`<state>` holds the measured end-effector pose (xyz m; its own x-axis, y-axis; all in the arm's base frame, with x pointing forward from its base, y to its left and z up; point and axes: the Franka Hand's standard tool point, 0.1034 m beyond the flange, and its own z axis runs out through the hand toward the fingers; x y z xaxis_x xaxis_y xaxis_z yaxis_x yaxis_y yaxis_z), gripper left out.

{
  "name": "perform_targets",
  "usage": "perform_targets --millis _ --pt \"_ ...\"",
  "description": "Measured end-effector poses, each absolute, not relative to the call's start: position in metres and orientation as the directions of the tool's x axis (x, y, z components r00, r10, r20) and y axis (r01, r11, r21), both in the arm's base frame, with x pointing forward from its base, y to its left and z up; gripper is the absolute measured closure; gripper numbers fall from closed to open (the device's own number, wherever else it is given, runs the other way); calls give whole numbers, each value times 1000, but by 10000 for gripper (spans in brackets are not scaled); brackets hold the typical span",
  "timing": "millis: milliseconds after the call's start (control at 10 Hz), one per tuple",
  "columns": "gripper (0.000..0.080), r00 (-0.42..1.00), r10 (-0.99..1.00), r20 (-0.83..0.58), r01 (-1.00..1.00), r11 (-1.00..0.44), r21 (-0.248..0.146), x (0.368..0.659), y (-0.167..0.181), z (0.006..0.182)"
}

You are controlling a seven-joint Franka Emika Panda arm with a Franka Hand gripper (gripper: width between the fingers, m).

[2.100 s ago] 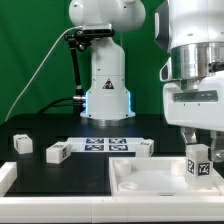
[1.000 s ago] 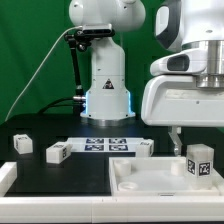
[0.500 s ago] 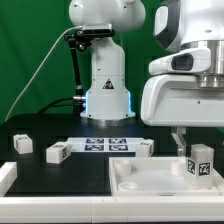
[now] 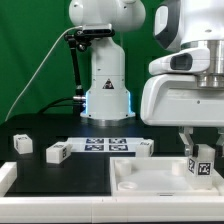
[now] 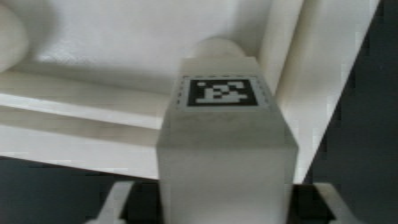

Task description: Assemble one leg

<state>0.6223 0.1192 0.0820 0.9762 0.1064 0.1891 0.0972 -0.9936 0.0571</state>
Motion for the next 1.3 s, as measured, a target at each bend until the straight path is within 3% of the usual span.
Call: perform_targets --millis 300,500,800,900,1300 --pt "509 925 -322 202 -318 -947 -52 622 117 81" --pt "508 841 -503 200 -493 -864 -102 622 113 81" --pt "507 558 -818 138 -799 -575 -180 621 110 80" --pt "504 375 -922 98 -899 -388 -203 619 109 80" --pt "501 2 -1000 16 -975 -6 -224 617 110 80"
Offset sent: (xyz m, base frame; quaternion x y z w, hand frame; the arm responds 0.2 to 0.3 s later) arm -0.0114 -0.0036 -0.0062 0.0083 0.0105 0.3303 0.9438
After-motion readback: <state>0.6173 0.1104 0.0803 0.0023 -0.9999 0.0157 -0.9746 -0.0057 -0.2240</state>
